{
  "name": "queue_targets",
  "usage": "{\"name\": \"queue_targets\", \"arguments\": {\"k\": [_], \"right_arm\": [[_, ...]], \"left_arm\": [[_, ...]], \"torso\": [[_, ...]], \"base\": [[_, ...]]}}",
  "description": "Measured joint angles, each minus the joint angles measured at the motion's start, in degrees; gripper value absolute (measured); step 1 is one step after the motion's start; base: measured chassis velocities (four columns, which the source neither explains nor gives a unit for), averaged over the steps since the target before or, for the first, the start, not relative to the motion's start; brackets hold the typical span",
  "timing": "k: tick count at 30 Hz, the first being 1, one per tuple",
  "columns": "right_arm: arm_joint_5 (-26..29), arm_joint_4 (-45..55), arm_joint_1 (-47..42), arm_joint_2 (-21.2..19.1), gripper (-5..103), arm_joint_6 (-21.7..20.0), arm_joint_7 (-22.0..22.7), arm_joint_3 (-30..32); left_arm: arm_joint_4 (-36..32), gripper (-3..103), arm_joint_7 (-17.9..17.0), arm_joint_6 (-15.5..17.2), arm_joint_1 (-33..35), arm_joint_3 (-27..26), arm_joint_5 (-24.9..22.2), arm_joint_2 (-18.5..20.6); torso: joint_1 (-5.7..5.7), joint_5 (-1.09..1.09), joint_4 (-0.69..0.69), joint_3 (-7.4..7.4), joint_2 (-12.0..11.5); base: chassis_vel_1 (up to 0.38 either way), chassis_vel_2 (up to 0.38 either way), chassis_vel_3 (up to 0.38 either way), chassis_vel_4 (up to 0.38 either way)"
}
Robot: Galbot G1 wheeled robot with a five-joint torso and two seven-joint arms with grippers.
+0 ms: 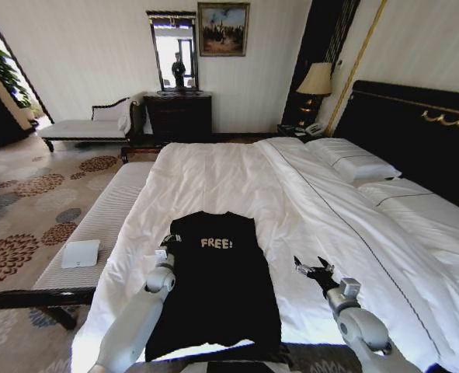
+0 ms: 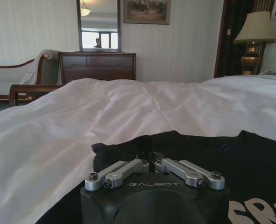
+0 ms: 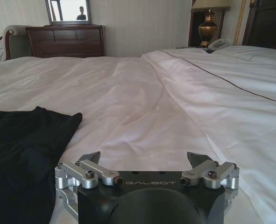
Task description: Fold the clothes on the bed.
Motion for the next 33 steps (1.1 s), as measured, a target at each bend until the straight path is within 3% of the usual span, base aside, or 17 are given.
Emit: {"name": "queue_targets", "arguments": {"k": [6,17,33], "right_arm": [[0.1,0.0,-0.3,0.2,100,0.0,-0.1,0.4],[0.5,-0.4,-0.3,-0.1,100,0.2,-0.2,1.1],[0.5,0.5,-0.7,0.5,100,0.1,-0.2,1.0]], "left_arm": [[1.5,0,0.0,0.0,-1.7,3.3,0.9,0.1],[1.8,0,1.1,-0.8,-1.3,6.1,2.3,5.1],[1.9,0,0.3,-0.8,-2.1,9.2,4.1,4.2]], "torso": [[0.0,0.01,-0.01,0.0,0.0],[0.0,0.0,0.01,0.0,0.0],[0.0,0.0,0.0,0.0,0.0]], "base": [[0.0,0.0,0.0,0.0],[0.0,0.0,0.0,0.0],[0.0,0.0,0.0,0.0]]}}
